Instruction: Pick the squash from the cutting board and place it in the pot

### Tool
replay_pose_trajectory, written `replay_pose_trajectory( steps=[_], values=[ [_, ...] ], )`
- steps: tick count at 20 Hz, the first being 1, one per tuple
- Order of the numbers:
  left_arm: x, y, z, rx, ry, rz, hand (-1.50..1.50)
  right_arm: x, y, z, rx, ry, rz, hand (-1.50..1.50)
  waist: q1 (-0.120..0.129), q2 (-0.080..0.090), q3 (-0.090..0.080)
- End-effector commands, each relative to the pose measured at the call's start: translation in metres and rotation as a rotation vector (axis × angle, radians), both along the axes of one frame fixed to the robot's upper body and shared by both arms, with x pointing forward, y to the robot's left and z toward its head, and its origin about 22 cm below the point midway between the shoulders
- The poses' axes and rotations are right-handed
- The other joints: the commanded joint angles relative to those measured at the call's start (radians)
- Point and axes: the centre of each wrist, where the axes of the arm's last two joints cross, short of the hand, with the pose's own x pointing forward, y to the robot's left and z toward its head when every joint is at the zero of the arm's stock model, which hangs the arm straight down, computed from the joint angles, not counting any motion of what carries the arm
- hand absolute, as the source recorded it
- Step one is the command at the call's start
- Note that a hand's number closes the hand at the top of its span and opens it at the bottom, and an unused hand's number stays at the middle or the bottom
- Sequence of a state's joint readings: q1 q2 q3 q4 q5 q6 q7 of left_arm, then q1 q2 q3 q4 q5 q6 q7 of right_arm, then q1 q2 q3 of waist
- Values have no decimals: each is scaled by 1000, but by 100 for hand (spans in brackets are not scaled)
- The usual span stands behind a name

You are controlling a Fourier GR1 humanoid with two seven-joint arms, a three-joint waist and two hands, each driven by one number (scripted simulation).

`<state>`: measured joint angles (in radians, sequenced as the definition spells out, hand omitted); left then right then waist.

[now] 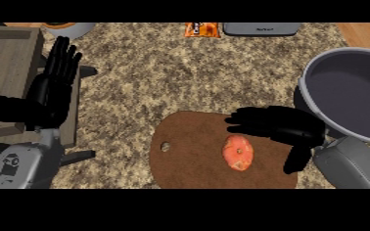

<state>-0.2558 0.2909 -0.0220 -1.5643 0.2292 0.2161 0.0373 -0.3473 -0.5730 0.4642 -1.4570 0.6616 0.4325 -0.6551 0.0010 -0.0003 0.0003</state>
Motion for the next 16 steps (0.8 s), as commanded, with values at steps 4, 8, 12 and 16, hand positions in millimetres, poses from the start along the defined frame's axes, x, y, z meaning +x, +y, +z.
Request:
replay_pose_trajectory(
  steps=[4, 8, 12, 16],
  values=[
    [12, 1, 8, -10, 4, -3, 0, 6, 4, 11, 36, -13, 25, -150, -1, 0, 0],
    [4, -13, -14, 2, 4, -2, 0, -2, 22, -30, -38, -50, -33, -150, 1, 1, 0],
    [8, 14, 0, -1, -2, 5, 0, -14, 12, -26, -59, -53, -54, -150, -2, 0, 0],
    [10, 1, -2, 4, -1, 10, 0, -14, 42, -52, -63, -28, -40, -150, 0, 1, 0]
  ],
)
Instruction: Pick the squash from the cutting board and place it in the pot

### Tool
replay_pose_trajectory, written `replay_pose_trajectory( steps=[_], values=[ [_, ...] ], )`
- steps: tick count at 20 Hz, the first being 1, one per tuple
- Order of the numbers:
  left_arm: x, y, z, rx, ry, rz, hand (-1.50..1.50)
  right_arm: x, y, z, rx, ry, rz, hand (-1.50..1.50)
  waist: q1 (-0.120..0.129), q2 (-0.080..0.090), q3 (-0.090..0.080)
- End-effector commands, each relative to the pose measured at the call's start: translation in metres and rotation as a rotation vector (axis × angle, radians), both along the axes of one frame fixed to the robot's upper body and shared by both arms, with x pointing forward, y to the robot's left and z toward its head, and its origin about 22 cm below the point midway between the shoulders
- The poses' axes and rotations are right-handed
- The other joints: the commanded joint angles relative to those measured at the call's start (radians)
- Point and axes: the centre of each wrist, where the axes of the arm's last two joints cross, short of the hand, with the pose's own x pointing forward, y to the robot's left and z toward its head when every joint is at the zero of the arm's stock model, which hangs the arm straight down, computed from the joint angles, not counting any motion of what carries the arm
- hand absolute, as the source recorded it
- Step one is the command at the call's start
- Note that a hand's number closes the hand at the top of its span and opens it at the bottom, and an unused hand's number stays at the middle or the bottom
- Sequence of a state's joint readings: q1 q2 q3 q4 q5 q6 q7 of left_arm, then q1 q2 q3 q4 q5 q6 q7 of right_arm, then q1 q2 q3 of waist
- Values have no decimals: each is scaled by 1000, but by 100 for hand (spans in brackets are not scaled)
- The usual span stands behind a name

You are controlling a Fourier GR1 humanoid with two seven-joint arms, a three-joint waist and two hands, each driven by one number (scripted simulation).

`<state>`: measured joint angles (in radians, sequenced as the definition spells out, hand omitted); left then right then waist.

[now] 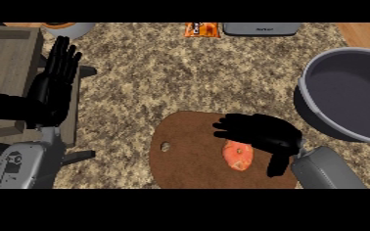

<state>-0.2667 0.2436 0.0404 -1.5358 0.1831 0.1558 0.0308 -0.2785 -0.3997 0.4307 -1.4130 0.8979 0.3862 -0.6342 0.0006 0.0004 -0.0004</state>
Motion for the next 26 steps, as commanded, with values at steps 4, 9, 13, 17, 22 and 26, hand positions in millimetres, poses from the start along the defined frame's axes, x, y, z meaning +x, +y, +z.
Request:
replay_pose_trajectory(
  steps=[4, 9, 13, 17, 22, 26],
  values=[
    [2, 0, 8, 5, -11, 10, 0, 3, 27, -30, -2, 10, 28, -150, 2, 0, 1],
    [-1, 10, 9, 9, -3, -1, 0, -13, 29, -38, 1, 32, 48, -150, -1, -1, 0],
    [-1, 6, 9, 3, 0, 10, 0, -26, 41, -54, -1, -3, 201, 150, -2, -1, 0],
    [0, 20, -6, 8, 12, 13, 0, -20, 42, -60, 70, -56, 214, 150, 0, 1, 0],
    [2, 3, -4, -12, -3, 6, 0, -26, 60, -73, 65, -81, 224, 150, 3, 1, 1],
    [3, 2, 6, 11, -6, 18, 0, -42, 25, -46, 102, -161, 150, 150, -10, -3, 1]
  ],
)
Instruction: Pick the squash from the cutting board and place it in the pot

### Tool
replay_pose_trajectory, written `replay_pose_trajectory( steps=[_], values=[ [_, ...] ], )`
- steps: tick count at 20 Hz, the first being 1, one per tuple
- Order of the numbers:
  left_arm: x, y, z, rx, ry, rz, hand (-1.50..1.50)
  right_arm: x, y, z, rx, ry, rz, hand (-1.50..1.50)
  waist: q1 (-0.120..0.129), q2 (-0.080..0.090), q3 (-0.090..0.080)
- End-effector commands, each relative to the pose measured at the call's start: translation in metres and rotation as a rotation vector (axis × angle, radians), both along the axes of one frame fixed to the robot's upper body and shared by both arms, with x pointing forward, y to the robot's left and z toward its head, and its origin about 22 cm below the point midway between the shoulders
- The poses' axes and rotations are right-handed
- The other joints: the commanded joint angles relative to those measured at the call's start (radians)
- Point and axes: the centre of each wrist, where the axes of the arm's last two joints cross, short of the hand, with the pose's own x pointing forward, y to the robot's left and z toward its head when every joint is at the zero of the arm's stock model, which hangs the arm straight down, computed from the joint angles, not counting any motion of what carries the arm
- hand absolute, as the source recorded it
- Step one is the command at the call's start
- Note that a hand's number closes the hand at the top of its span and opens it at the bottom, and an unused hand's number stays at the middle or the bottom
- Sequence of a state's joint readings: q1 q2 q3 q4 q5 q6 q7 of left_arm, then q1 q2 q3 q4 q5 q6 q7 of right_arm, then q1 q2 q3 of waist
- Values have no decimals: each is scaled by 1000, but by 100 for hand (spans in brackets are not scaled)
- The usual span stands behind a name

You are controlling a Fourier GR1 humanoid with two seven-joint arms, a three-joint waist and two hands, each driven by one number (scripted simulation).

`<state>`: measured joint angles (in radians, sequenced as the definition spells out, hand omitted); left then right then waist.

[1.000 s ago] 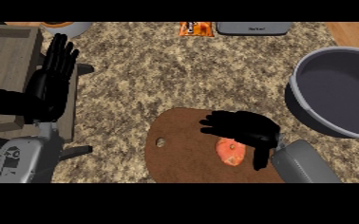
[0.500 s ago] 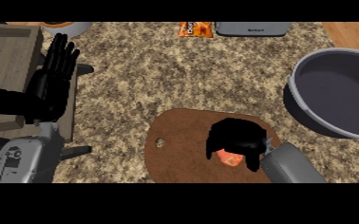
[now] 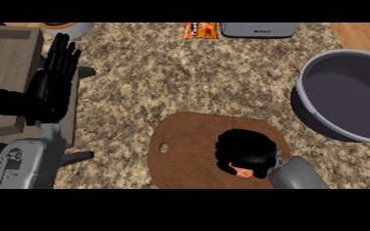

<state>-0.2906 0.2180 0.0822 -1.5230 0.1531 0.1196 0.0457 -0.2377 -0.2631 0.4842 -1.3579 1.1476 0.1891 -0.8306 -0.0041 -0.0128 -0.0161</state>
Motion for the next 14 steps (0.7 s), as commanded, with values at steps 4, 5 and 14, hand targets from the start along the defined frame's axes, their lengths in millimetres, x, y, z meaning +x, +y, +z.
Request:
replay_pose_trajectory(
  steps=[4, 5, 14],
  values=[
    [-5, -1, 7, -5, -1, 4, 0, -13, -15, 18, 139, -65, -158, 150, -3, 10, 16],
    [-7, 14, 5, 0, 10, 13, 0, -12, -26, 32, 185, -75, -162, 150, -5, 9, 16],
    [-7, 8, 5, 5, -16, 26, 0, 50, -67, 46, 231, -170, -1287, 150, -14, 31, 10]
  ],
)
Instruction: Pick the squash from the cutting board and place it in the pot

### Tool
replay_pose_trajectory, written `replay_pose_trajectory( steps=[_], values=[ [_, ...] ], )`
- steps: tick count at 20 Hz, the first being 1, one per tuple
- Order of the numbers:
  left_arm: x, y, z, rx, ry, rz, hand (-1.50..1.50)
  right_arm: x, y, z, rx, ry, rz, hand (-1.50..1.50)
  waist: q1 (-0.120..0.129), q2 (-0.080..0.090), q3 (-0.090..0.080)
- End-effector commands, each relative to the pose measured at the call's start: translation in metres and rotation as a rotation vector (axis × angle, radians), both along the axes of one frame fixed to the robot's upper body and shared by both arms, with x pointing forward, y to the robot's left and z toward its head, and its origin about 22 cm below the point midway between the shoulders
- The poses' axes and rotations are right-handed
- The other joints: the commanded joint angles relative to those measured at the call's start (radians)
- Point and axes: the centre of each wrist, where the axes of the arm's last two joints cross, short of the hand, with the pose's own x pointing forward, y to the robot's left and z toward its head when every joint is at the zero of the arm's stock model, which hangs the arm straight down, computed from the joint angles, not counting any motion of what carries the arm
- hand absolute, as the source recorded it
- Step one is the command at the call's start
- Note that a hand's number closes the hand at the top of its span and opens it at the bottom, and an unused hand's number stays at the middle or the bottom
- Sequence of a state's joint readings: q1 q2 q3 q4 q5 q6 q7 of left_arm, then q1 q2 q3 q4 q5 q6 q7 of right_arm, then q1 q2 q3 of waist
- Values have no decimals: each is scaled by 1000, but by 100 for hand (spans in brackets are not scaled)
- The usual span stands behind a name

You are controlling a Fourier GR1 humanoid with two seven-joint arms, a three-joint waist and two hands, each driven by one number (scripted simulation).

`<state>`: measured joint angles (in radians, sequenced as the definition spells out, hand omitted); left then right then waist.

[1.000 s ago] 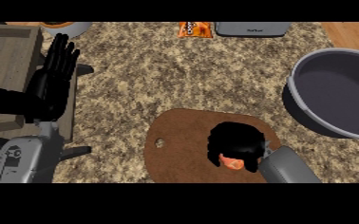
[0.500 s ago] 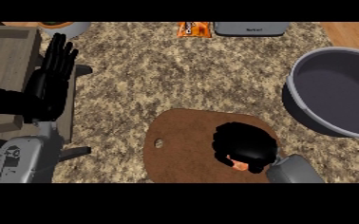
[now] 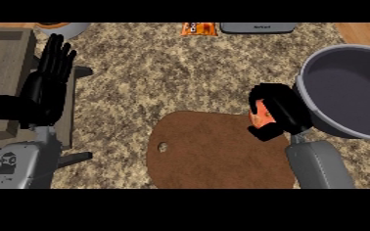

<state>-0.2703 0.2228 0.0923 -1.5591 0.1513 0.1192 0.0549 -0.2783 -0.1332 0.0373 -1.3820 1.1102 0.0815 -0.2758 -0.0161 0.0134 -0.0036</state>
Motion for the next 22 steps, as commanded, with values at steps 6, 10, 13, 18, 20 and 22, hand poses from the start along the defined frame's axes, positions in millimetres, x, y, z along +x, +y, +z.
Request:
replay_pose_trajectory(
  steps=[6, 10, 13, 18, 20, 22],
  values=[
    [1, -3, 1, 11, -1, -16, 0, 38, -35, 54, 79, -213, -903, 150, 32, 8, -7],
    [4, -10, 3, 12, -10, -51, 0, 56, -43, 96, 66, -387, -1219, 150, 73, 11, -8],
    [10, -17, 11, 13, -32, -72, 0, 68, -39, 116, 33, -475, -1434, 150, 92, 13, -5],
    [10, -26, 4, -17, -10, -90, 0, 95, -11, 148, -72, -522, -1720, 150, 94, 3, -1],
    [16, -19, 1, -7, -2, -53, 0, 107, 8, 150, -101, -476, -1762, 150, 69, 3, 1],
    [13, -27, 10, -5, 5, -51, 0, 117, 3, 160, -105, -424, -1800, 150, 65, -3, 3]
  ],
)
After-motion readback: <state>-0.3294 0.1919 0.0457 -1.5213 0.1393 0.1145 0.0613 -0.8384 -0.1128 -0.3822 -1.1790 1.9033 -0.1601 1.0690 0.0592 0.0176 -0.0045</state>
